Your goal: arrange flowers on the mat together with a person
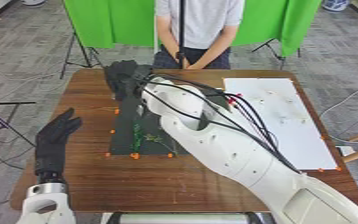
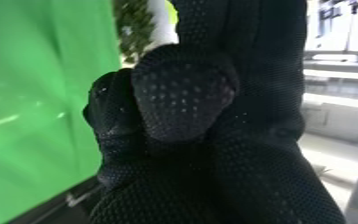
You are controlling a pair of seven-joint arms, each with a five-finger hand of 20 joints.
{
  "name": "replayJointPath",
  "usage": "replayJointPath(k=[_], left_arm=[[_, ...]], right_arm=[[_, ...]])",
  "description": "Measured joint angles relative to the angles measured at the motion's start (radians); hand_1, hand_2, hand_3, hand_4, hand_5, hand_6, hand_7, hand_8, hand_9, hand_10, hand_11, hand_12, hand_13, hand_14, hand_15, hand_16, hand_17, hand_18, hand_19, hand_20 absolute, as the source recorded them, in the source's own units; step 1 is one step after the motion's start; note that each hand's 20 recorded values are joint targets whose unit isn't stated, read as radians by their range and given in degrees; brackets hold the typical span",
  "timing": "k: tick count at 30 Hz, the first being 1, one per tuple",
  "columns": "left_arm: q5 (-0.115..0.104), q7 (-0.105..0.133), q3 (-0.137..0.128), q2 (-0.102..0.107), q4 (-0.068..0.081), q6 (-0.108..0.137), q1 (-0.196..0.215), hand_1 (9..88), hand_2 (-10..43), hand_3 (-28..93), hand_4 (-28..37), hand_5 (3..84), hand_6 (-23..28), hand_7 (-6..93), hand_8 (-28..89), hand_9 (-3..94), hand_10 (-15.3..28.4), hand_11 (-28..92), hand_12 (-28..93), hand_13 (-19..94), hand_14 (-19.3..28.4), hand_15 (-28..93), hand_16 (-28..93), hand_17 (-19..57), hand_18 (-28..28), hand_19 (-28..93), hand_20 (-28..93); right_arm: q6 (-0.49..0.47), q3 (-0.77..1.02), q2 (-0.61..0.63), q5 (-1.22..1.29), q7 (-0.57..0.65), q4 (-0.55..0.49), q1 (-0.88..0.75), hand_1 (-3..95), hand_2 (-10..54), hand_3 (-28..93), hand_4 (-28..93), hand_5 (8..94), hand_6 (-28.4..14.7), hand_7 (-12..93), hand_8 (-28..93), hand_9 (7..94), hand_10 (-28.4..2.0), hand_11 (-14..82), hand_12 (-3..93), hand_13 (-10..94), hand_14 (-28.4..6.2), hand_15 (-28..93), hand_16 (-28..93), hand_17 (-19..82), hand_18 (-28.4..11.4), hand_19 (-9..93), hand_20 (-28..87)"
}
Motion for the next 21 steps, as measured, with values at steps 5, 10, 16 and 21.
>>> replayJointPath(k=[5, 10, 16, 21], left_arm=[[-0.001, 0.010, 0.002, 0.000, -0.015, 0.011, -0.005, 31.1, 19.5, 74, -7.2, 42.1, 2.8, 12.6, -7, 48.8, 14.3, 18, 11, 38, 16.0, 17, -2, 8.6, 9.5, 9, 16], [-0.003, 0.023, 0.003, 0.000, -0.023, 0.019, 0.016, 23.1, 8.0, 71, -18.6, 42.2, 3.5, 11.6, -7, 48.4, 14.4, 18, 12, 38, 16.2, 17, -2, 8.1, 9.6, 8, 16], [-0.010, 0.036, 0.011, 0.000, -0.022, 0.034, 0.023, 20.9, 5.3, 71, -22.9, 42.4, 3.8, 11.1, -6, 48.3, 14.6, 18, 12, 38, 16.5, 17, -2, 7.8, 9.8, 8, 16], [-0.014, 0.043, 0.015, 0.000, -0.019, 0.034, 0.021, 20.6, 1.5, 72, -23.5, 42.6, 3.8, 10.9, -6, 48.1, 14.5, 18, 12, 38, 16.5, 16, -2, 7.6, 10.0, 8, 15]], right_arm=[[-0.035, -0.081, 0.020, 0.008, 0.051, -0.070, -0.018, 91.8, -9.5, -28, 38, 81.6, 3.5, 24, 8, 93.6, -6.5, 8.8, 41.4, 94, 0.9, 55, 26, 57, -13.7, 92, 30], [-0.083, -0.087, 0.033, 0.012, 0.051, -0.121, -0.060, 91.2, -9.5, -28, 39, 81.1, 3.6, 23, 7, 93.5, -6.7, 7.9, 40.5, 94, 0.7, 54, 26, 57, -13.7, 92, 30], [-0.104, -0.089, 0.033, -0.002, 0.040, -0.098, -0.083, 90.4, -9.5, -28, 40, 80.5, 3.6, 22, 6, 93.3, -7.2, 6.6, 39.3, 94, 0.7, 53, 27, 57, -13.9, 91, 31], [-0.105, -0.090, 0.031, -0.027, 0.037, -0.077, -0.100, 89.4, -9.5, -28, 40, 79.5, 3.6, 21, 6, 92.0, -8.1, 5.7, 38.4, 94, 0.6, 53, 27, 57, -13.9, 91, 31]])
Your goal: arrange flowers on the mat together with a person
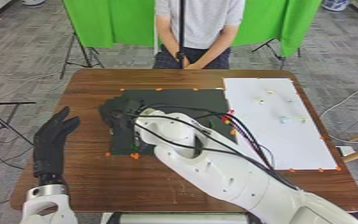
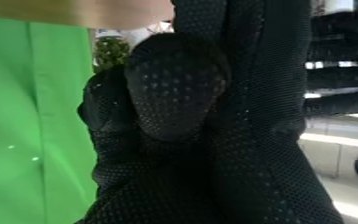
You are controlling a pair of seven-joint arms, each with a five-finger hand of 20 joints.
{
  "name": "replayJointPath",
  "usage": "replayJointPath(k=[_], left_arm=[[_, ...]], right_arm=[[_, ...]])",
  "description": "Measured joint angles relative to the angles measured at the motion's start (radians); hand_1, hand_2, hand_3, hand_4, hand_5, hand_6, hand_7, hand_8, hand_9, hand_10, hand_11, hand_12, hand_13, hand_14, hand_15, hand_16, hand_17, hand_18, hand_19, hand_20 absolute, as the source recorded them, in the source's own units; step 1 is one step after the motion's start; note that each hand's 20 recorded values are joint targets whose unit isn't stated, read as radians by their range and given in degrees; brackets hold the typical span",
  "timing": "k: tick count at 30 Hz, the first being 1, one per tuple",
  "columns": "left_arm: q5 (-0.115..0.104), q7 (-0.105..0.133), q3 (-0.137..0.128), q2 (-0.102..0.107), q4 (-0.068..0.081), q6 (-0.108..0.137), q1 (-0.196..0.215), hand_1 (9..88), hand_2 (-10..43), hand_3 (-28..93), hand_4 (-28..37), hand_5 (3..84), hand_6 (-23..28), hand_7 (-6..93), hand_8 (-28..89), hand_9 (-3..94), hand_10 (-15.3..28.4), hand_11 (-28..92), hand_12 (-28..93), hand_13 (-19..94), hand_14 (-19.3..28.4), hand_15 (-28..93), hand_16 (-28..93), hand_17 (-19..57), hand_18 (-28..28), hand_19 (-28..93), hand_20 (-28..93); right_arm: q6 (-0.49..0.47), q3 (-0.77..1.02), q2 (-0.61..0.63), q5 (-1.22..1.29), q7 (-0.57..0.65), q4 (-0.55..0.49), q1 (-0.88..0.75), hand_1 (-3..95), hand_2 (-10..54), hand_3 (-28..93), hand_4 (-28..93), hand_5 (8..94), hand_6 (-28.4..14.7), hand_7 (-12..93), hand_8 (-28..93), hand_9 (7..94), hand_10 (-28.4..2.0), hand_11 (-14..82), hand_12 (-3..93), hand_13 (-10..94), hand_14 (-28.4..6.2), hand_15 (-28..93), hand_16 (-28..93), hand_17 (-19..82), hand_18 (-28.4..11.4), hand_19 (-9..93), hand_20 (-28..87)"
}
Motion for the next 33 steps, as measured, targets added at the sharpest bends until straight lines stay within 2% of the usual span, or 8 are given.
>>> replayJointPath(k=[5, 9, 11, 20, 21, 22, 25, 33], left_arm=[[0.001, 0.012, 0.002, -0.002, 0.007, -0.013, -0.001, 21.6, -8.5, 72, -21.2, 42.1, 3.4, 10.3, -6, 47.6, 14.2, 17, 12, 37, 16.3, 14, -1, 7.3, 10.5, 7, 15], [0.006, 0.027, -0.006, -0.005, 0.019, -0.065, -0.003, 22.8, -9.5, 71, -21.0, 41.9, 3.3, 10.3, -6, 47.2, 13.8, 16, 12, 37, 16.1, 13, 0, 7.0, 10.6, 7, 15], [0.007, 0.031, -0.009, -0.006, 0.021, -0.084, -0.003, 23.7, -9.5, 71, -20.8, 41.8, 3.2, 10.4, -6, 46.9, 13.5, 16, 13, 37, 16.0, 13, 0, 7.0, 10.6, 6, 15], [0.009, 0.033, -0.009, -0.008, 0.022, -0.086, -0.004, 24.2, -9.5, 70, -20.2, 41.8, 3.1, 10.5, -6, 46.8, 13.5, 16, 13, 37, 16.0, 13, 0, 6.9, 10.6, 6, 15], [0.009, 0.033, -0.009, -0.008, 0.022, -0.086, -0.004, 24.2, -9.5, 70, -20.2, 41.8, 3.1, 10.5, -6, 46.8, 13.5, 16, 13, 37, 16.0, 13, 0, 6.8, 10.6, 6, 15], [0.009, 0.033, -0.009, -0.008, 0.022, -0.086, -0.004, 24.1, -9.5, 70, -20.3, 41.8, 3.1, 10.5, -6, 46.8, 13.5, 16, 13, 37, 16.0, 13, 0, 6.8, 10.6, 6, 15], [0.009, 0.033, -0.009, -0.008, 0.022, -0.086, -0.004, 24.0, -9.5, 70, -20.4, 41.9, 3.1, 10.5, -6, 46.8, 13.6, 16, 13, 37, 16.1, 13, 0, 6.8, 10.6, 6, 15], [0.009, 0.032, -0.010, -0.008, 0.021, -0.086, -0.003, 23.8, -9.5, 70, -20.3, 42.0, 3.0, 10.6, -6, 46.9, 13.7, 16, 13, 37, 16.0, 13, 1, 6.8, 10.6, 6, 15]], right_arm=[[0.008, 0.000, -0.003, -0.026, 0.003, 0.019, -0.011, 87.7, -9.5, -28, 40, 75.9, 3.1, 19, 4, 88.1, -9.2, 4.0, 35.2, 94, 0.6, 52, 29, 56, -14.4, 91, 32], [0.015, -0.001, -0.004, -0.044, 0.012, 0.034, -0.015, 87.1, -9.5, -28, 40, 74.2, 2.9, 18, 3, 85.8, -9.5, 4.7, 32.0, 94, 0.5, 51, 29, 56, -14.6, 91, 32], [0.016, -0.002, -0.004, -0.051, 0.016, 0.038, -0.015, 86.5, -9.5, -28, 40, 73.3, 2.8, 18, 3, 83.5, -9.7, 6.6, 29.5, 94, 0.5, 51, 30, 55, -14.7, 91, 32], [0.018, -0.001, -0.005, -0.085, 0.022, 0.056, -0.015, 82.7, -9.5, -26, 44, 69.6, 4.0, 19, 0, 78.9, -10.2, 10.6, 24.9, 94, 0.5, 49, 31, 55, -14.6, 91, 32], [0.016, -0.001, -0.005, -0.088, 0.022, 0.056, -0.015, 61.9, -9.5, 33, 2, 67.9, 4.6, 19, -2, 78.4, -10.4, 11.6, 24.0, 94, 0.3, 49, 31, 55, -14.4, 90, 34], [0.014, -0.001, -0.004, -0.090, 0.023, 0.056, -0.015, 53.1, -9.5, 59, -18, 66.9, 4.9, 19, -4, 78.0, -10.5, 12.1, 23.5, 94, 0.5, 49, 31, 55, -14.5, 90, 34], [0.012, -0.002, -0.003, -0.090, 0.025, 0.056, -0.015, 48.9, -9.5, 68, -25, 65.1, 5.7, 19, -12, 77.3, -10.8, 13.5, 21.2, 94, 0.4, 48, 32, 55, -14.6, 90, 33], [0.000, -0.004, 0.002, -0.083, 0.031, 0.048, -0.008, 47.6, -9.5, 69, -25, 61.8, 5.7, 18, -12, 75.8, -11.1, 14.4, 19.3, 94, 0.2, 48, 32, 54, -14.7, 90, 33]])
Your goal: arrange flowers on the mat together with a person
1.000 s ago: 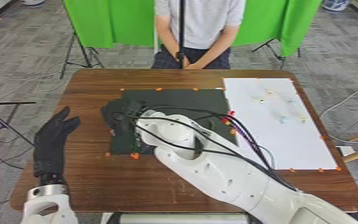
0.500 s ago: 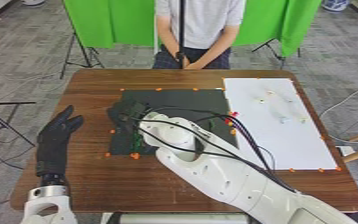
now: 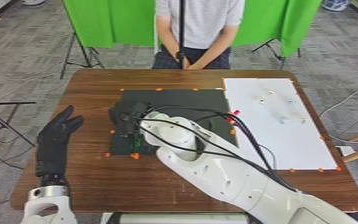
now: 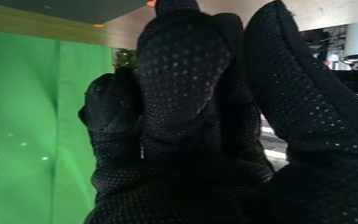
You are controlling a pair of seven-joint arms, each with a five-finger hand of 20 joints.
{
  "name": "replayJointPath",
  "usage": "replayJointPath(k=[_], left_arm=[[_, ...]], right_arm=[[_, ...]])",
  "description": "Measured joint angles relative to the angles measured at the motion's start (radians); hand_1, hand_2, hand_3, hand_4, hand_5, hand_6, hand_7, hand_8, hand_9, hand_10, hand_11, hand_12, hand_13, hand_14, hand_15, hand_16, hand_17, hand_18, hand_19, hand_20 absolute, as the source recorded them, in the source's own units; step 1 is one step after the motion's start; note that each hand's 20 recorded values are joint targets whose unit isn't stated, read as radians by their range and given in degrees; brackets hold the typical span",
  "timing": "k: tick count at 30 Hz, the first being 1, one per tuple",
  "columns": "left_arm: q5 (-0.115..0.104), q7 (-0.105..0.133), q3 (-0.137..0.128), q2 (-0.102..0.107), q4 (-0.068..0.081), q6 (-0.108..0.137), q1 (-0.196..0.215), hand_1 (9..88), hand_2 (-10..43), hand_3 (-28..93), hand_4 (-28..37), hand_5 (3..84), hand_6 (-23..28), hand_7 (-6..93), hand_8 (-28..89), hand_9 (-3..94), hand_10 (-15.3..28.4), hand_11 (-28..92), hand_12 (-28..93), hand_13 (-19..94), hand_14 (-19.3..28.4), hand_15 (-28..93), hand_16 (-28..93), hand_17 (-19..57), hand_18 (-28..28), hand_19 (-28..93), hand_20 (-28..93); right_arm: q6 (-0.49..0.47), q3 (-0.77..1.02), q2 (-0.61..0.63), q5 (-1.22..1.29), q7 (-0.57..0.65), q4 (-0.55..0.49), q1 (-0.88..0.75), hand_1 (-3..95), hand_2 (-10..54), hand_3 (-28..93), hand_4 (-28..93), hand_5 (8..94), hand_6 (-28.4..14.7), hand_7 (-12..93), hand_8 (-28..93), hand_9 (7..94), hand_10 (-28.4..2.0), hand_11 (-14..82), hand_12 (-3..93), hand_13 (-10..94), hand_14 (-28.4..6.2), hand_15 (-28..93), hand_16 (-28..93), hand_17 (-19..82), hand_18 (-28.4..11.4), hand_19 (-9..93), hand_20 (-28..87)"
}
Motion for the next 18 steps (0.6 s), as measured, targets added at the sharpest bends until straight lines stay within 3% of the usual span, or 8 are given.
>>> replayJointPath(k=[6, 11, 15, 18], left_arm=[[0.001, -0.001, -0.008, -0.002, -0.006, 0.001, 0.005, 23.7, -9.5, 70, -20.4, 42.1, 3.0, 10.6, -6, 46.8, 13.7, 16, 13, 37, 16.1, 13, 0, 6.7, 10.6, 6, 15], [0.002, -0.002, -0.018, -0.004, -0.018, 0.002, 0.021, 23.7, -9.5, 70, -20.6, 42.2, 3.0, 10.5, -6, 46.9, 13.8, 16, 13, 37, 16.0, 13, 0, 6.7, 10.6, 6, 15], [0.007, -0.003, -0.021, -0.008, -0.023, 0.001, 0.032, 23.5, -9.5, 70, -20.6, 42.3, 3.0, 10.5, -6, 46.9, 13.8, 16, 13, 37, 16.1, 13, 0, 6.7, 10.6, 6, 15], [0.013, -0.006, -0.024, -0.011, -0.027, 0.000, 0.037, 23.3, -9.5, 70, -20.6, 42.5, 3.1, 10.5, -6, 46.9, 13.8, 16, 13, 37, 16.1, 13, 0, 6.7, 10.6, 6, 15]], right_arm=[[-0.012, -0.012, 0.037, 0.058, 0.020, -0.060, 0.023, 46.6, -9.5, 69, -25, 59.7, 4.9, 17, -12, 74.7, -11.7, 14.0, 18.9, 93, 0.1, 47, 32, 54, -14.9, 90, 33], [-0.003, 0.049, 0.121, 0.239, 0.055, -0.236, 0.022, 43.5, -9.5, 67, -24, 59.4, 2.8, 16, -11, 74.3, -12.1, 13.9, 19.1, 92, -1.4, 44, 31, 53, -15.3, 87, 32], [0.062, 0.231, 0.179, 0.382, 0.057, -0.400, -0.041, 34.8, -7.9, 65, -18, 61.1, 0.3, 14, -9, 73.1, -14.2, 14.0, 19.4, 79, -8.5, 36, 29, 39, -19.3, 72, 33], [0.155, 0.387, 0.225, 0.505, 0.053, -0.506, -0.111, 27.7, -2.6, 65, -17, 60.9, -1.1, 13, -9, 67.7, -15.7, 12.3, 18.4, 66, -13.7, 27, 25, 31, -18.7, 55, 36]])
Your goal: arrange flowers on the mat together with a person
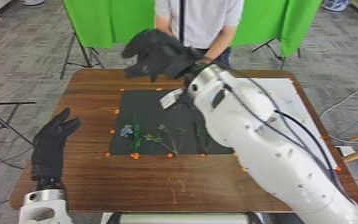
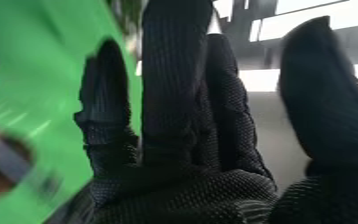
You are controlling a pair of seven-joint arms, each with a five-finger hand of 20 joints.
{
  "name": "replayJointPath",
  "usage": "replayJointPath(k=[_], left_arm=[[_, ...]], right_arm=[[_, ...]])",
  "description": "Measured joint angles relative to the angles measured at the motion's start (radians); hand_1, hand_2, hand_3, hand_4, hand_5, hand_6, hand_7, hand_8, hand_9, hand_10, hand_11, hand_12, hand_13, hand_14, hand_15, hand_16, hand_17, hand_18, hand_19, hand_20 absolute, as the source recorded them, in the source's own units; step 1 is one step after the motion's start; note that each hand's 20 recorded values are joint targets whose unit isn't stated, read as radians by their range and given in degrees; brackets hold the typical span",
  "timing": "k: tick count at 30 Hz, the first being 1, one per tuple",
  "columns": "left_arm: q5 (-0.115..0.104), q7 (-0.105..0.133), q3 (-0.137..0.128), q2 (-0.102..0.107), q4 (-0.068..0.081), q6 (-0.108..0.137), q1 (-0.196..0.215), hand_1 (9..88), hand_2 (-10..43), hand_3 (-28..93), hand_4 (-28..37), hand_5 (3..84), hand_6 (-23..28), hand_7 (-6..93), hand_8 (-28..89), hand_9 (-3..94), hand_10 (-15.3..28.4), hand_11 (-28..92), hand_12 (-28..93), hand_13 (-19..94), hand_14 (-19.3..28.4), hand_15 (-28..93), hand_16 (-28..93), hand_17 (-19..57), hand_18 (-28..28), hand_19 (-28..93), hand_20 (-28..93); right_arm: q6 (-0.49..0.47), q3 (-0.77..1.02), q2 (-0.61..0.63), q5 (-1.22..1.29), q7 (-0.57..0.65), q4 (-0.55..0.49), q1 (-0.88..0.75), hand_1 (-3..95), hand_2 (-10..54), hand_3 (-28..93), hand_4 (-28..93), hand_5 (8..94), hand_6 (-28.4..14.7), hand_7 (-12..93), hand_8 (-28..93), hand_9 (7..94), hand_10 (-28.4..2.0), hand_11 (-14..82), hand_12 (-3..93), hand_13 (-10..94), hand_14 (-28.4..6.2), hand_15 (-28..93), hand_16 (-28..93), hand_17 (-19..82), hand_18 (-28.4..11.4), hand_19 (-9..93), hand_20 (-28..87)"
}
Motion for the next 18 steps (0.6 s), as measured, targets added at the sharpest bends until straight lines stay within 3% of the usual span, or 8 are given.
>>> replayJointPath(k=[2, 5, 9, 13, 18], left_arm=[[0.002, -0.003, -0.002, -0.001, -0.003, 0.000, 0.004, 23.1, -9.5, 71, -20.7, 42.8, 3.0, 10.5, -6, 46.9, 13.7, 16, 13, 37, 16.1, 13, 0, 6.7, 10.6, 6, 15], [0.007, -0.011, -0.002, -0.001, -0.005, -0.001, 0.005, 22.8, -9.5, 71, -20.6, 43.6, 3.1, 10.8, -6, 47.1, 13.8, 16, 13, 37, 16.2, 13, 0, 6.7, 10.5, 6, 15], [0.027, -0.021, -0.002, -0.002, -0.005, -0.009, 0.004, 22.2, -8.9, 71, -20.6, 44.5, 3.1, 11.0, -6, 47.2, 13.8, 16, 13, 37, 16.2, 13, 0, 6.7, 10.5, 6, 15], [0.049, -0.029, -0.002, -0.003, -0.015, -0.018, 0.007, 21.6, -7.5, 71, -20.6, 45.0, 3.0, 11.3, -6, 47.3, 13.9, 16, 13, 37, 16.2, 13, 0, 6.8, 10.5, 6, 15], [0.051, -0.031, -0.006, -0.003, -0.027, -0.021, 0.013, 21.2, -6.5, 72, -20.9, 45.4, 3.1, 11.3, -6, 47.5, 13.9, 16, 13, 37, 16.2, 13, 0, 6.7, 10.5, 6, 15]], right_arm=[[0.038, 0.102, 0.038, 0.103, -0.015, -0.059, -0.051, 24.7, -0.9, 65, -16, 59.8, -2.0, 12, -9, 64.5, -16.6, 10.2, 17.6, 62, -15.1, 22, 24, 29, -18.2, 46, 34], [0.033, 0.264, 0.089, 0.267, -0.086, -0.117, -0.148, 20.0, 1.2, 66, -16, 54.4, -2.5, 10, -8, 53.7, -16.7, 6.8, 16.0, 47, -16.6, 14, 22, 23, -17.0, 25, 30], [-0.003, 0.466, 0.115, 0.445, -0.248, -0.143, -0.317, 13.7, 2.5, 69, -16, 46.1, -1.9, 7, -8, 41.0, -16.4, 3.7, 11.5, 30, -14.4, 7, 15, 18, -16.0, 8, 26], [-0.079, 0.648, 0.114, 0.625, -0.367, -0.149, -0.513, 9.6, 3.2, 70, -17, 40.6, -1.3, 5, -7, 36.0, -15.9, 2.6, 9.6, 26, -12.5, 5, 10, 16, -15.4, 3, 23], [-0.094, 0.867, 0.077, 0.878, -0.398, -0.166, -0.761, 6.2, 3.6, 72, -18, 40.3, -0.9, 5, -7, 36.5, -14.9, 3.0, 9.2, 25, -11.3, 5, 8, 15, -14.9, 1, 23]])
